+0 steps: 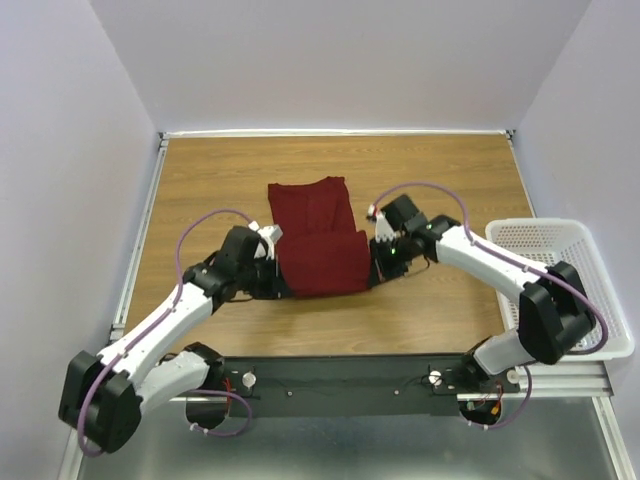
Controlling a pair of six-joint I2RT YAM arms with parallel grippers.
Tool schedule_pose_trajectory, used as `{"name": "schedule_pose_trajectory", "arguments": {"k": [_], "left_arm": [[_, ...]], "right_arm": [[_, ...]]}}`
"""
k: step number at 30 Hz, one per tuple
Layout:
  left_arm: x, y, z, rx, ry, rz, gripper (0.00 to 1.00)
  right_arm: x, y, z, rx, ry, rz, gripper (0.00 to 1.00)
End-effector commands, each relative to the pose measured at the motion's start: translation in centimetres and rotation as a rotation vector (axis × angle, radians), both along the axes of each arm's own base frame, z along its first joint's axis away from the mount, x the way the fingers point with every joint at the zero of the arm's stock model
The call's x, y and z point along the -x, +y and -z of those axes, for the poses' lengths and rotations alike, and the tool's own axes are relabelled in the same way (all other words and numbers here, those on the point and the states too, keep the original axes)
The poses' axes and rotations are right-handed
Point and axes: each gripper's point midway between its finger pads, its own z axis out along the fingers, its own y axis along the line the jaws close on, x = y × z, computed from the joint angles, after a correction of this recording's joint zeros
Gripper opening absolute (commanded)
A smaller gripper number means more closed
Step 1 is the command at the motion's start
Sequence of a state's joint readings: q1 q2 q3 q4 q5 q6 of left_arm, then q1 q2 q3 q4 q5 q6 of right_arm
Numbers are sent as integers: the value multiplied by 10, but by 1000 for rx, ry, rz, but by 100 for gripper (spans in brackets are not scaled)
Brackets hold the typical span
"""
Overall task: Fold and stack the t-shirts
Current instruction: Fold the tshirt
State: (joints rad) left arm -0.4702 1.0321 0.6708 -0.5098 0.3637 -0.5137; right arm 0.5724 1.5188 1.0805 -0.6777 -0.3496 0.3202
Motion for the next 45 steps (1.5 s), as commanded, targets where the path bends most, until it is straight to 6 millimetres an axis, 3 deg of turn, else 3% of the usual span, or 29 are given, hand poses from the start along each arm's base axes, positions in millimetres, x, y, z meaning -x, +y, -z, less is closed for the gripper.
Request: {"name": "schedule_pose_trajectory", "arguments": {"k": [1, 4, 8, 10, 13, 17, 20, 21, 23, 24, 27, 29, 30, 32, 33, 34, 36, 37, 39, 40, 41, 45], "left_arm": [[54, -13, 4, 88, 140, 6, 0], [83, -14, 10, 104, 189, 23, 0], [129, -20, 10, 140, 306, 54, 0], [143, -21, 4, 174, 321, 76, 0], [148, -24, -9, 215, 323, 81, 0], [125, -41, -42, 270, 223, 79, 0], [89, -46, -52, 233, 124, 66, 0], [74, -47, -56, 206, 100, 56, 0], [38, -33, -60, 170, 12, 18, 0], [20, -28, -64, 148, -36, 25, 0], [-31, 0, -67, 102, -122, -74, 0], [-60, 11, -57, 53, -123, -109, 0], [-79, 15, -68, 54, -171, -100, 0], [-107, 17, -58, 37, -166, -105, 0], [-120, 18, -57, 30, -175, -111, 0], [-140, 24, -47, 13, -157, -143, 0], [-165, 19, -51, 45, -179, -129, 0], [-176, 19, -30, 36, -133, -128, 0], [-194, 14, -20, 35, -129, -111, 0], [-211, 10, -27, 42, -147, -106, 0], [-219, 10, -1, 15, -95, -97, 0], [-262, 7, 10, -21, -103, -111, 0]], "right_arm": [[81, -9, 24, 14, 193, -21, 1], [119, -24, 40, 38, 281, 2, 1], [154, -35, 32, 0, 353, 15, 1], [162, -41, 29, 11, 368, 7, 1], [157, -46, 15, 45, 331, -3, 1], [122, -33, -11, 61, 230, 4, 1], [91, -13, -38, 50, 168, -11, 1], [76, -7, -56, 45, 115, -21, 1], [54, -2, -60, 73, 100, -19, 1], [39, 6, -74, 52, 45, -52, 1], [4, 11, -70, 68, 33, -60, 1], [-24, 5, -65, 87, 16, -40, 1], [-43, 9, -64, 72, 13, -49, 1], [-71, 2, -58, 48, 38, -1, 1], [-85, 9, -65, 10, 22, -6, 1], [-97, 10, -47, 19, 53, -14, 1], [-122, 14, -42, -9, 50, 3, 1], [-130, 15, -20, 0, 94, 1, 1], [-147, 14, -6, -13, 114, 22, 1], [-158, 15, -5, -29, 102, 26, 1], [-169, 11, 13, -40, 129, 44, 1], [-199, 0, 43, -73, 150, 98, 1]]}}
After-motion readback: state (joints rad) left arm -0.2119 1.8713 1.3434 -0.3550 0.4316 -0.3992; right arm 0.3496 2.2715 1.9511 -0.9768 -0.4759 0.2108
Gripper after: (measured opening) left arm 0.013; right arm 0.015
